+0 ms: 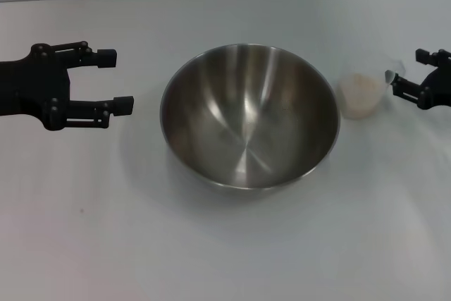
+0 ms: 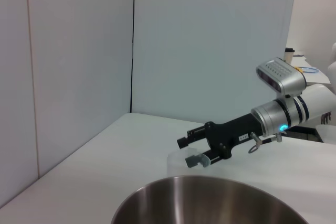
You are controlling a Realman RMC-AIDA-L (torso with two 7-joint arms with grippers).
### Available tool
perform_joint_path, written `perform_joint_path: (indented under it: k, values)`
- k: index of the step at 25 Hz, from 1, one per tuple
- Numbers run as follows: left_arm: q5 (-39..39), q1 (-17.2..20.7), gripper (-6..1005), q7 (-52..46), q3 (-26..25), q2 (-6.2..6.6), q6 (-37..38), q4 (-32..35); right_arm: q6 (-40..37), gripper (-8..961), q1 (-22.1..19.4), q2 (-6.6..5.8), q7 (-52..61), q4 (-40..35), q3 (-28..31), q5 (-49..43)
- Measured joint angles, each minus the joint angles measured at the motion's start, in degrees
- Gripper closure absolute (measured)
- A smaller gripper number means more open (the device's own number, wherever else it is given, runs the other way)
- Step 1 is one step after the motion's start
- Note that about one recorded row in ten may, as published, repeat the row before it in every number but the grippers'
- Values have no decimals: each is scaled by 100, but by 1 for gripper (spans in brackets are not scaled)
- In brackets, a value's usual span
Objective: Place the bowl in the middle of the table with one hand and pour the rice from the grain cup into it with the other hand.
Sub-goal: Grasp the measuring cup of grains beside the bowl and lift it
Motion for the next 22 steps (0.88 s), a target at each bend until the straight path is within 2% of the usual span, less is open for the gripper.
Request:
perform_joint_path:
  k: [3,9,14,22]
  values:
    - [0,0,157,0,-1,3,1,0,103,179,29,2,-179,56,-56,-70]
    - [0,0,157,0,0,24,11,0,243,337,83,10,-220,148,-118,-75]
    - [0,22,157,0,0,39,5,0,163,543,86,12,-225,131,-118,-63]
    - [0,56,157,-10,0,51,11,0,112,939,112,9,-225,144,-118,-12]
